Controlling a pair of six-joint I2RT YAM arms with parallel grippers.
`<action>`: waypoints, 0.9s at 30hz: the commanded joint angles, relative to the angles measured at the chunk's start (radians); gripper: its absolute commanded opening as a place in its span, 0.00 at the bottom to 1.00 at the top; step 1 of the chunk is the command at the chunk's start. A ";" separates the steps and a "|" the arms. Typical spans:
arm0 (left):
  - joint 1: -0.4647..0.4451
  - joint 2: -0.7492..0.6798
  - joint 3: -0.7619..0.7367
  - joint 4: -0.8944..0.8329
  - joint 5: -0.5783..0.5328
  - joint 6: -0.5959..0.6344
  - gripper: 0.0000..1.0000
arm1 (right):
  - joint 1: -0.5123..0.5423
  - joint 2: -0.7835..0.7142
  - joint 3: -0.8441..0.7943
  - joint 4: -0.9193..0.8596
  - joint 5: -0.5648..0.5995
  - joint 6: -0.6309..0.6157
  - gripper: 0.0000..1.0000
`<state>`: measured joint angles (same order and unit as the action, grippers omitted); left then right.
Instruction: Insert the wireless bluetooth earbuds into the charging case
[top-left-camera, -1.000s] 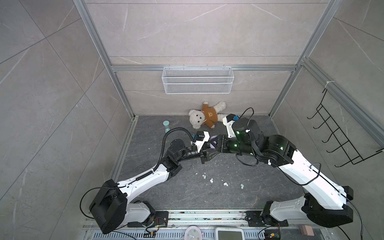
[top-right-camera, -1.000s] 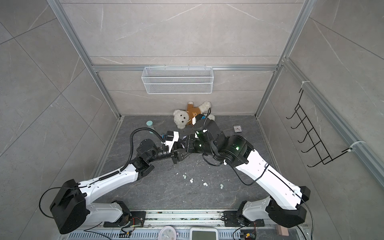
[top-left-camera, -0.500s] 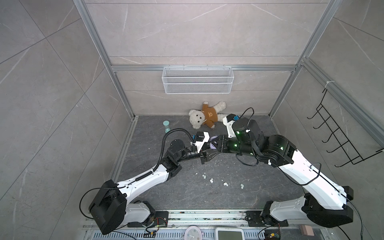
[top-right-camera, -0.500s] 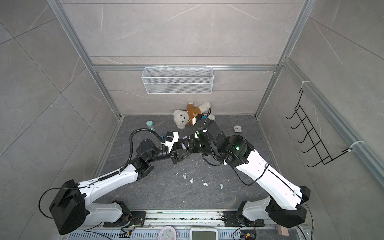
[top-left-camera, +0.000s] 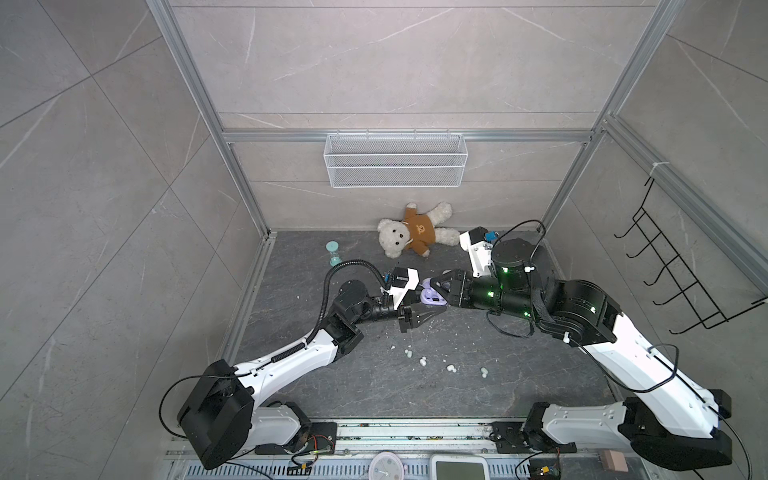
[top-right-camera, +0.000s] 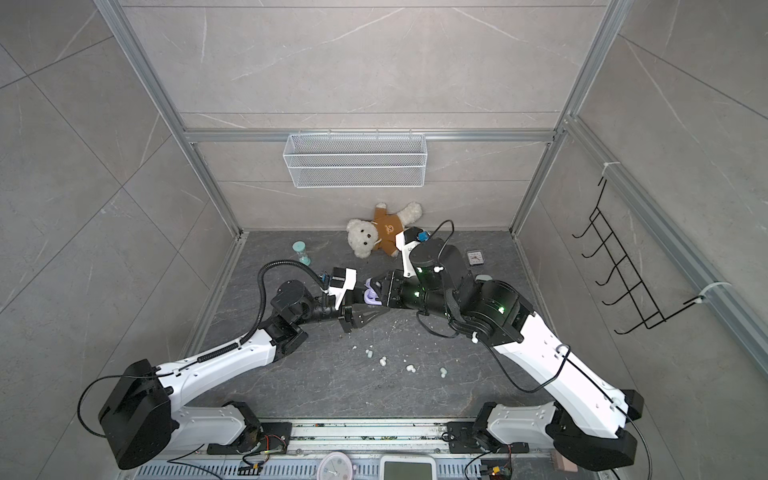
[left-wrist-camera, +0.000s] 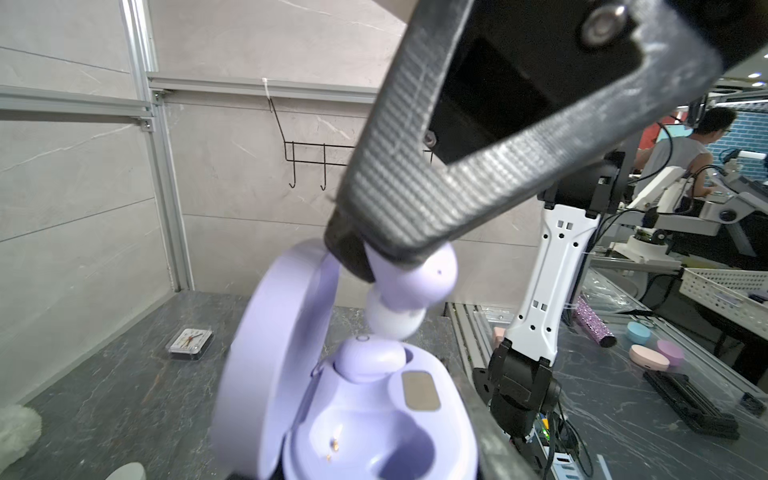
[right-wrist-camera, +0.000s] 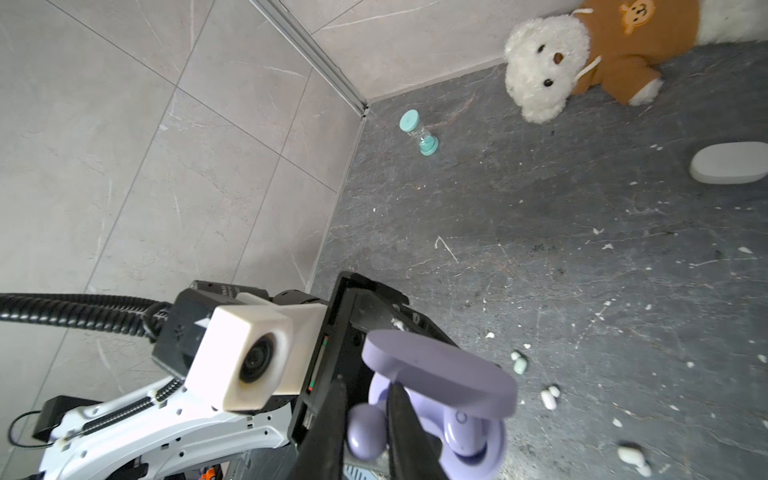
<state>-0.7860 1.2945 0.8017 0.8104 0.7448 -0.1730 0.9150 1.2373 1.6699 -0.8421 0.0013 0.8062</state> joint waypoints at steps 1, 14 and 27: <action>-0.006 -0.030 0.023 0.094 0.064 -0.032 0.16 | -0.003 -0.015 -0.025 0.060 -0.071 0.024 0.21; -0.006 -0.051 0.031 0.130 0.082 -0.071 0.16 | -0.004 -0.043 -0.053 0.069 -0.092 0.021 0.20; -0.006 -0.054 0.037 0.134 0.081 -0.068 0.17 | -0.002 -0.027 -0.058 0.070 -0.131 0.029 0.20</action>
<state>-0.7860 1.2720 0.8017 0.8764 0.7971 -0.2348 0.9150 1.2049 1.6268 -0.7807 -0.1104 0.8204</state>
